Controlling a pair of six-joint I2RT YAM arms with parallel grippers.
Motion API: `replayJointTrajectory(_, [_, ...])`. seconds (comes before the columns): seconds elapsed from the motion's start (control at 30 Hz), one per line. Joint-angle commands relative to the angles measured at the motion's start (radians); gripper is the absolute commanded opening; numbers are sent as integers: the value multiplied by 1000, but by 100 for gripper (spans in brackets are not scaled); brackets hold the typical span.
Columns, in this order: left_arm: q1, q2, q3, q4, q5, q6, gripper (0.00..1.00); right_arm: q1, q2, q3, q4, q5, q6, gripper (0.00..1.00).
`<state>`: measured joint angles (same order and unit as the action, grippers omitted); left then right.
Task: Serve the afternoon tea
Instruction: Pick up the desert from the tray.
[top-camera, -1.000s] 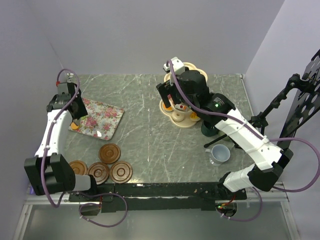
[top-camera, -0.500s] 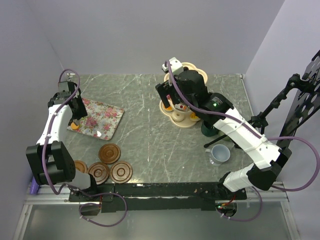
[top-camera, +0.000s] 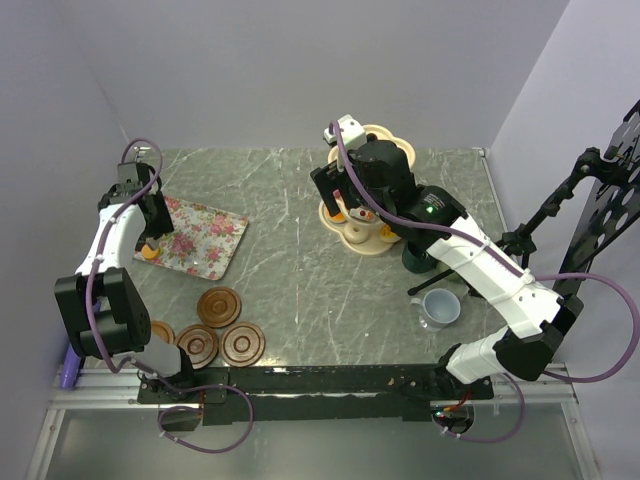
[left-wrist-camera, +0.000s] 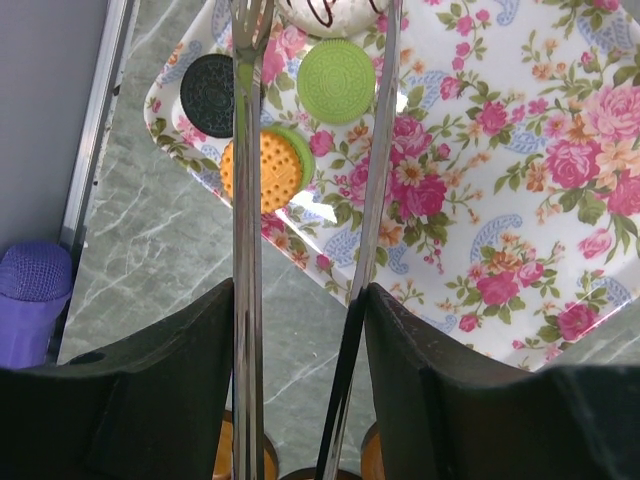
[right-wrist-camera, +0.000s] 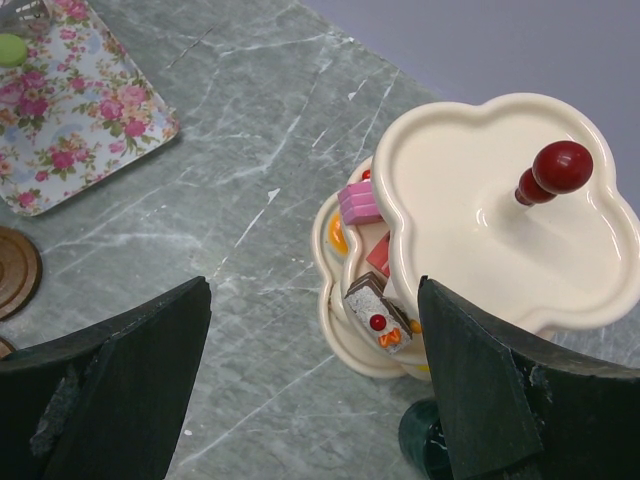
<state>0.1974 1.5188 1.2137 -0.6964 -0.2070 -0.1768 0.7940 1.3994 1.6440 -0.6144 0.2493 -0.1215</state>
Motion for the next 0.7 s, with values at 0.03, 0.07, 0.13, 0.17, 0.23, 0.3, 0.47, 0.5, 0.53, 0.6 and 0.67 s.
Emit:
replayJointTrajectory(0.03, [7,21,53,44,-14,16,55,5,1,43,16,11,-9,90])
replayJointTrajectory(0.07, [8,26,53,46,-17,19,55,5,1,45,18,10,-9,90])
replayJointTrajectory(0.13, [8,34,55,44,-19,19,53,5,0,42,18,11,-9,90])
replayJointTrajectory(0.17, [8,35,56,46,-16,16,51,5,1,42,19,13,-9,90])
replayJointTrajectory(0.23, [8,27,58,48,-14,17,50,5,0,42,19,15,-10,90])
replayJointTrajectory(0.3, [7,17,60,49,-22,28,48,7,0,42,19,15,-10,90])
replayJointTrajectory(0.47, [4,-38,53,60,-34,42,45,7,1,43,21,19,-10,90])
replayJointTrajectory(0.5, [-3,-57,50,64,-37,40,44,7,1,42,22,24,-10,90])
replayJointTrajectory(0.53, [-15,-72,49,67,-58,37,44,7,0,39,24,27,-12,90])
replayJointTrajectory(0.6, [-62,-94,53,57,-112,27,44,5,-2,37,28,33,-17,90])
replayJointTrajectory(0.67, [-130,-117,52,54,-121,-15,44,5,1,40,25,39,-18,90])
